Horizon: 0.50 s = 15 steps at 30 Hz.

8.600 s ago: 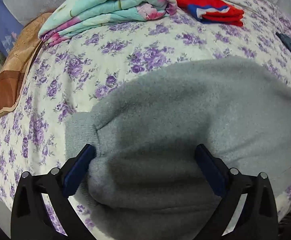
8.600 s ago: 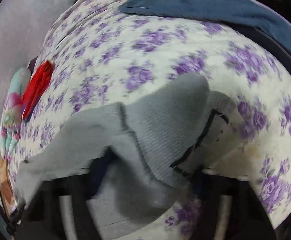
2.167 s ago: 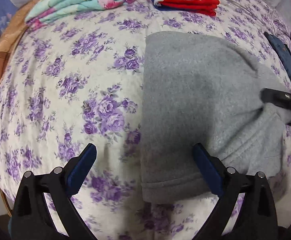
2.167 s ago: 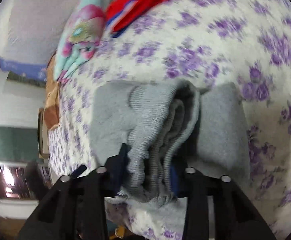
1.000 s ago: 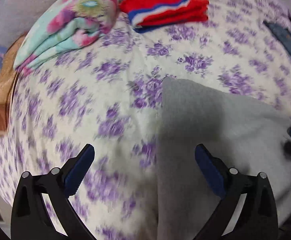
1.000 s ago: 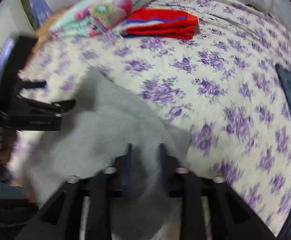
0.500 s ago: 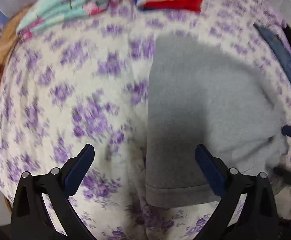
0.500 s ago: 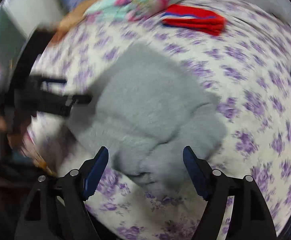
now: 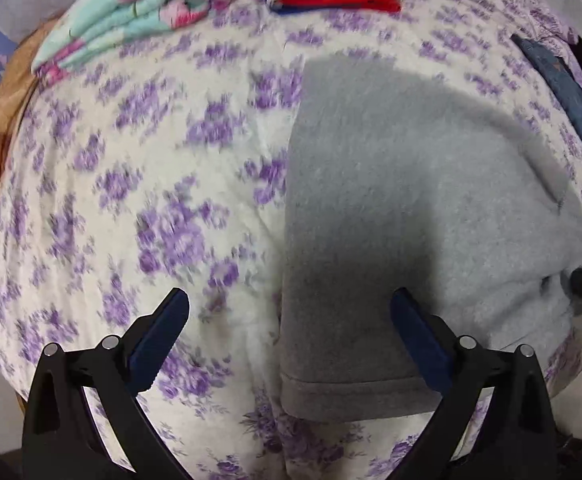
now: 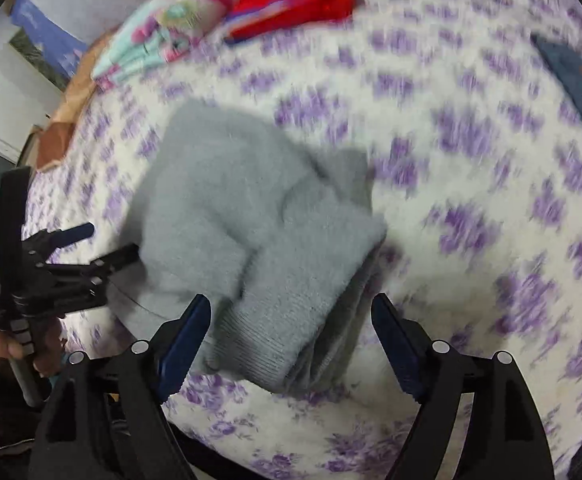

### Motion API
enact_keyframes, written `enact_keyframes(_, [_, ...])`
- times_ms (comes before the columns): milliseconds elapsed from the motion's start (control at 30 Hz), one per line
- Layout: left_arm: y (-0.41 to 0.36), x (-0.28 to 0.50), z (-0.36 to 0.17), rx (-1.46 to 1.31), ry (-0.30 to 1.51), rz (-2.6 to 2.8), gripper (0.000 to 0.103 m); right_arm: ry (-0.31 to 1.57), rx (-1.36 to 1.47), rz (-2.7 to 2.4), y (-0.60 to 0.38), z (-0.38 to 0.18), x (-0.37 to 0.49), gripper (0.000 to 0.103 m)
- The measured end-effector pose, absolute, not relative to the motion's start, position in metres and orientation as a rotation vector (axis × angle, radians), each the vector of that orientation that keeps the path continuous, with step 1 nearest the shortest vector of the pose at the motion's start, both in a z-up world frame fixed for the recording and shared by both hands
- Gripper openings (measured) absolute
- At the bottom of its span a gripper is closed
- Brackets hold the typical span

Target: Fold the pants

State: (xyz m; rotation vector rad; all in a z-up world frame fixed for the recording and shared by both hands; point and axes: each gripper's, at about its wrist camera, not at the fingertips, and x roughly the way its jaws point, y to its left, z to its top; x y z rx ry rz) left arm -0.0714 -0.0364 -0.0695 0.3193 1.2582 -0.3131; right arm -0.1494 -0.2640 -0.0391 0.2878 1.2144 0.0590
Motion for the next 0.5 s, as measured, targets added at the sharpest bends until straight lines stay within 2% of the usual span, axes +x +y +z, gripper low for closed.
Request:
enact_keyframes(167, [-0.046,-0.066,-0.053,0.319,1.197,-0.335,0.098,1.099,0.267,0.090,-0.248,-0.016,-0.130,0.083])
enact_keyframes(500, [-0.061,-0.043,-0.056,0.298,1.187,-0.362,0.098,1.159,0.185,0.070,-0.222,-0.041,-0.115,0.083])
